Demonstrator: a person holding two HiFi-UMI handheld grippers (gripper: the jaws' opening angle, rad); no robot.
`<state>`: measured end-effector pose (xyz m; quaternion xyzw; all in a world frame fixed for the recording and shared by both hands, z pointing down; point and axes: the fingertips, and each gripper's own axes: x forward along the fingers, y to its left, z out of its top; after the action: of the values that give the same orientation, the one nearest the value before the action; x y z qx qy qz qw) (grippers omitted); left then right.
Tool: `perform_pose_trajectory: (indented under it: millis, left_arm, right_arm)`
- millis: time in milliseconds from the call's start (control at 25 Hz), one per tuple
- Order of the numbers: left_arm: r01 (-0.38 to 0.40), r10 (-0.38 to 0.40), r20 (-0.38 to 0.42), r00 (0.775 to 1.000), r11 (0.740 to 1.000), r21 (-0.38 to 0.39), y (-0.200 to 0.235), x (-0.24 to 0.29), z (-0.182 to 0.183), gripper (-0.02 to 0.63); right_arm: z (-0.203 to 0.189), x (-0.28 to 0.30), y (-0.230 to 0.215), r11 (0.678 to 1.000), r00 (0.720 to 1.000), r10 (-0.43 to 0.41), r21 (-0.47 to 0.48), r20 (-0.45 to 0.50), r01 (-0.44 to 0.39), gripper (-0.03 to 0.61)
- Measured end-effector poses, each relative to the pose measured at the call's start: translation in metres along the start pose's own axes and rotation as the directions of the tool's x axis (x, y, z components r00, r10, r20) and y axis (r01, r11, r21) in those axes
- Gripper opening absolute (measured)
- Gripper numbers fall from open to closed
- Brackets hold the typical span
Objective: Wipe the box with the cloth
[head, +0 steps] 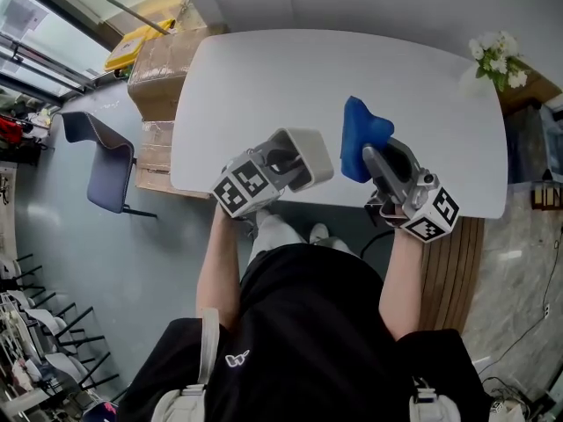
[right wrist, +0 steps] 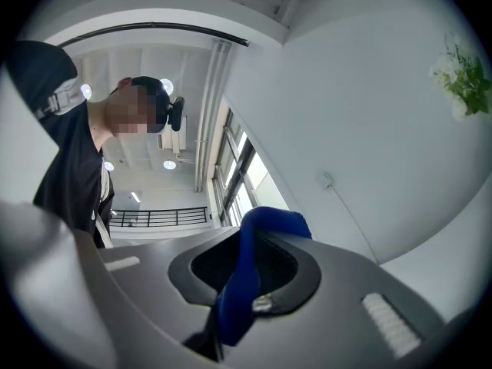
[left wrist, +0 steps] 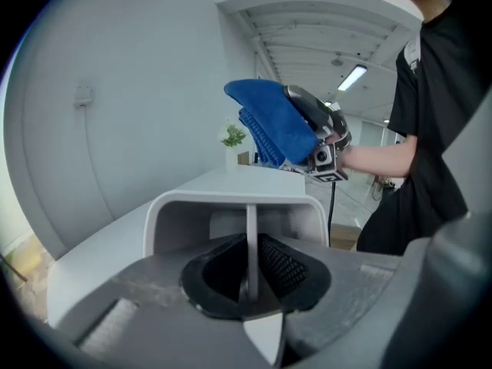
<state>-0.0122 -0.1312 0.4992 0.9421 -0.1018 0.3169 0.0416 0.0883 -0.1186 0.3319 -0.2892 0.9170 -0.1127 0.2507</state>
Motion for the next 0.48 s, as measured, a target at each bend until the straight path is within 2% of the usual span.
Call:
perform_pose_trajectory:
  millis: [240, 480]
  left_arm:
    - [0.044, -0.030, -0.173, 0.984, 0.996, 0.083, 0.014, 0.017, -0.025, 0.052]
    - [0.107, -0.055, -0.342, 0.938, 0.985, 0.134, 0.026, 0.031, -0.054, 0.052]
  right_arm:
    - [-0.003, 0.002, -0.015, 0.999, 0.999, -0.048, 0.001, -0.003, 0.048, 0.052]
    - [-0.008, 0.005, -0.028, 0.996, 0.996, -0.093, -0.005, -0.016, 0.093, 0.052]
